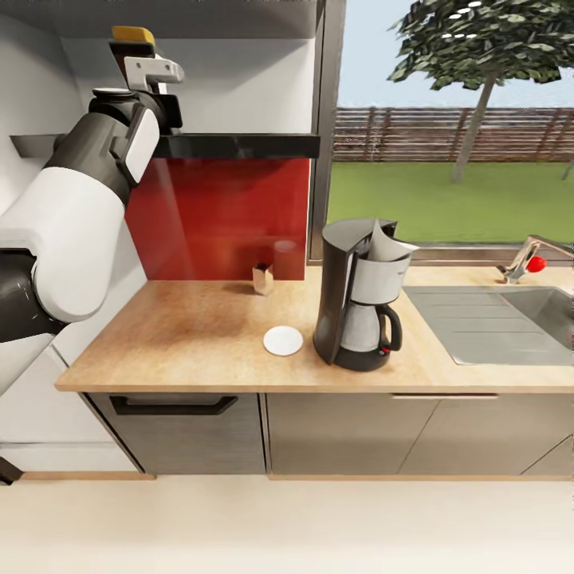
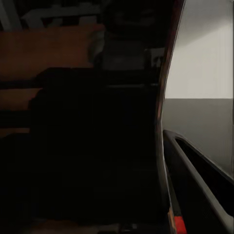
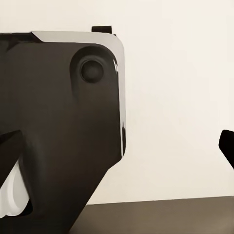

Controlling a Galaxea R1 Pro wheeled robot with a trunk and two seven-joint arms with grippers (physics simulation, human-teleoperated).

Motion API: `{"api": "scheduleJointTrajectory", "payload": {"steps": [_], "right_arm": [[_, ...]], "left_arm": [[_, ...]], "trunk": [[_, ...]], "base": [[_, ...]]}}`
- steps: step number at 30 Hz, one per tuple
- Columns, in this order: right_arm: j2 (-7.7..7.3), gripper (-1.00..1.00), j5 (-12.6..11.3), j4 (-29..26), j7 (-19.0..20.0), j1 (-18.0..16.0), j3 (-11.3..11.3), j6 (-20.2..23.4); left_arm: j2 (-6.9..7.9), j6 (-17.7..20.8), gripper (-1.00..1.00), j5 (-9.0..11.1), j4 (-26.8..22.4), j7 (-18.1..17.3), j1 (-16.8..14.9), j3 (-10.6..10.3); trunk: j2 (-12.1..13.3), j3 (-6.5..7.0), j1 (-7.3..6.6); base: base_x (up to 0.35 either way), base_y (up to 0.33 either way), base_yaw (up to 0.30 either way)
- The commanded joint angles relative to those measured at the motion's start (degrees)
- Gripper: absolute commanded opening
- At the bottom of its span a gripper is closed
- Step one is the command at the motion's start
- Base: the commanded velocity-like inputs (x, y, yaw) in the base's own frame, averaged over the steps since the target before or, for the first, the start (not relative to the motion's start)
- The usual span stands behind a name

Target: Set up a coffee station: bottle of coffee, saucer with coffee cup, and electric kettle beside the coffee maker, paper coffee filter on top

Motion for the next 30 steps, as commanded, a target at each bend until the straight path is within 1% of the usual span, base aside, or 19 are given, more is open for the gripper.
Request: {"api": "scheduleJointTrajectory", "payload": {"steps": [1, 13, 17, 20, 22, 23, 24, 27, 29, 30], "right_arm": [[-0.03, 1.00, -0.6, 0.0, 0.2, 0.0, 0.5, 0.1], [0.02, 1.00, -0.6, -0.1, 0.2, 0.0, 0.5, 0.1], [0.05, 1.00, -0.6, -0.1, 0.2, 0.0, 0.5, 0.1], [0.06, 1.00, -0.6, -0.1, 0.2, 0.0, 0.5, 0.1], [0.06, 1.00, -0.6, -0.1, 0.2, 0.0, 0.5, 0.1], [0.06, 1.00, -0.6, -0.1, 0.2, 0.0, 0.5, 0.1], [0.06, 1.00, -0.6, -0.1, 0.2, 0.0, 0.5, 0.1], [0.06, 1.00, -0.6, -0.1, 0.2, 0.0, 0.5, 0.1], [0.06, 1.00, -0.6, -0.2, 0.2, 0.0, 0.5, 0.1], [0.06, 1.00, -0.6, -0.2, 0.2, 0.0, 0.5, 0.0]], "left_arm": [[-0.07, 0.3, -1.00, -0.6, -0.1, -0.1, -0.1, 0.3], [-0.03, 0.3, -1.00, -0.7, -0.2, -0.1, 0.0, 0.3], [-0.02, 0.3, -1.00, -0.7, -0.1, -0.3, 0.0, 0.3], [0.06, 0.3, -1.00, -0.7, -0.3, -2.0, 0.0, 0.3], [0.34, 0.4, -1.00, -0.8, -0.5, -4.5, 0.0, 0.3], [0.71, 0.5, -1.00, -0.8, -0.7, -7.0, 0.1, 0.3], [1.74, 1.0, -1.00, -0.8, -0.8, -12.2, 0.3, 0.4], [3.98, 1.4, -1.00, -0.6, -0.8, -19.9, 0.5, 0.3], [5.63, 1.5, -1.00, -0.6, -0.8, -25.4, 1.4, 0.4], [6.82, 1.5, -1.00, -0.6, -0.8, -29.8, 2.0, 0.4]], "trunk": [[-0.1, -0.12, 0.01], [-0.1, -0.12, 0.01], [-0.1, -0.12, 0.01], [-0.1, -0.12, 0.01], [-0.1, -0.12, 0.01], [-0.1, -0.12, 0.01], [-0.1, -0.12, 0.01], [-0.1, -0.12, 0.01], [-0.1, -0.12, 0.01], [-0.1, -0.12, 0.01]], "base": [[-0.221, 0.000, 0.000], [-0.257, 0.000, 0.000], [-0.090, 0.000, 0.000], [-0.013, 0.000, 0.000], [-0.004, 0.000, 0.000], [-0.002, 0.000, 0.000], [0.000, 0.000, 0.000], [0.000, 0.000, 0.000], [0.000, 0.000, 0.000], [0.000, 0.000, 0.000]]}}
